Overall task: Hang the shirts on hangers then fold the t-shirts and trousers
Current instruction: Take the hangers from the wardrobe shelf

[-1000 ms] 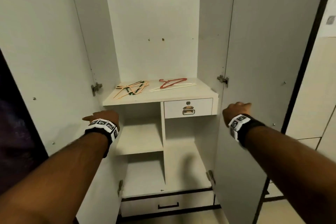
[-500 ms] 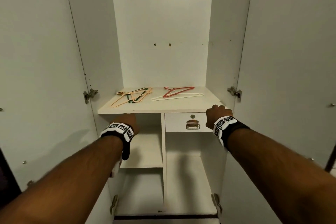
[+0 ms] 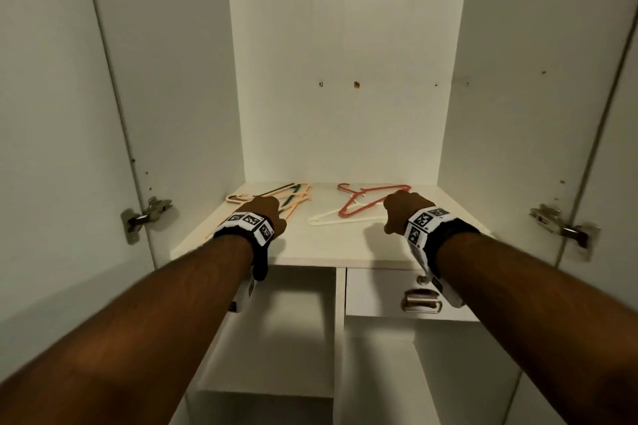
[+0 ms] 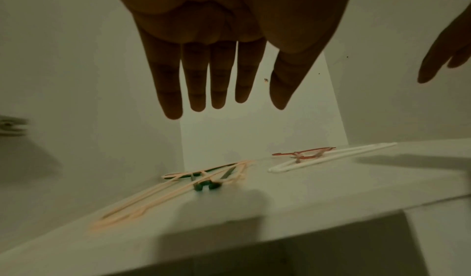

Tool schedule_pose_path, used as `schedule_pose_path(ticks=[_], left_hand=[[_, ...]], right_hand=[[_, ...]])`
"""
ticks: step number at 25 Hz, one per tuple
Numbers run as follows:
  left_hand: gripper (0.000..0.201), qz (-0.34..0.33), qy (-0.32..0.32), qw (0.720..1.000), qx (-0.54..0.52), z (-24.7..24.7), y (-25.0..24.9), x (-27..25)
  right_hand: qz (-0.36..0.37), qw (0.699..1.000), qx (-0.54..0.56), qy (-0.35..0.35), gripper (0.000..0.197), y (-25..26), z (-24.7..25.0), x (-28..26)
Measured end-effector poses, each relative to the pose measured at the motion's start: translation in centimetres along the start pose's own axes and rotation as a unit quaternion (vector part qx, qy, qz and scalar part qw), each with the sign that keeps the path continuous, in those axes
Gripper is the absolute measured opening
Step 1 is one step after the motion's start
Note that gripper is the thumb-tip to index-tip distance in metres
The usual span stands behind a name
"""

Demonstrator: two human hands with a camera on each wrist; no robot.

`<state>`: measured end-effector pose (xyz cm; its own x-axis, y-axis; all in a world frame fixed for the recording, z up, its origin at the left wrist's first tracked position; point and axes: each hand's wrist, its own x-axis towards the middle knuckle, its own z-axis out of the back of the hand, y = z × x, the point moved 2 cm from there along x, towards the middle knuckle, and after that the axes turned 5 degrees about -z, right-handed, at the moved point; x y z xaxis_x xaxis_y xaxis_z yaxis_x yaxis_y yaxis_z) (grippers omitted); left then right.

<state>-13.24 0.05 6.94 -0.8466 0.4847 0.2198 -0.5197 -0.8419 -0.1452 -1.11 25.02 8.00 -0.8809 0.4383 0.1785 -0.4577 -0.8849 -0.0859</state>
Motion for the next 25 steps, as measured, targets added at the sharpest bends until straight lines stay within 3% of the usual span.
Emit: schedule_pose_path(ticks=[4, 7, 10, 13, 16, 18, 22, 25], left_hand=[[0.042, 0.009, 0.002, 1.000, -0.009, -1.3, 0.6, 9.0], [0.040, 0.010, 0.028, 0.999, 0.016, -3.8, 0.6, 13.6], [0.052, 0.016, 0.072, 0.996, 0.047, -6.3, 1.7, 16.8], [0.073, 0.050, 0.132, 0.989, 0.040, -8.5, 3.6, 19.4], [0.070, 0.088, 0.147, 0.985, 0.014, -9.6, 4.9, 20.7], [0.069, 0.093, 0.147, 0.985, 0.017, -10.4, 5.3, 21.1], [0.061, 0.086, 0.163, 0.981, 0.052, -11.6, 5.1, 20.6], [0.051, 0.079, 0.151, 0.982, 0.083, -11.4, 4.6, 20.3]], right_hand=[[0.006, 0.998, 0.042, 0.037, 0.049, 0.3, -1.2, 9.0], [0.029, 0.992, 0.028, 0.119, 0.060, 0.5, -3.0, 13.8], [0.067, 0.977, -0.028, 0.198, 0.073, 1.1, -5.5, 17.8], [0.107, 0.963, -0.075, 0.234, 0.082, 1.8, -8.0, 21.7], [0.152, 0.951, -0.113, 0.243, 0.086, 2.9, -10.3, 24.3], [0.196, 0.943, -0.115, 0.244, 0.076, 4.0, -10.7, 25.2], [0.270, 0.915, -0.095, 0.284, 0.019, 4.6, -10.7, 25.5], [0.285, 0.904, -0.115, 0.297, 0.018, 5.0, -10.5, 25.3]])
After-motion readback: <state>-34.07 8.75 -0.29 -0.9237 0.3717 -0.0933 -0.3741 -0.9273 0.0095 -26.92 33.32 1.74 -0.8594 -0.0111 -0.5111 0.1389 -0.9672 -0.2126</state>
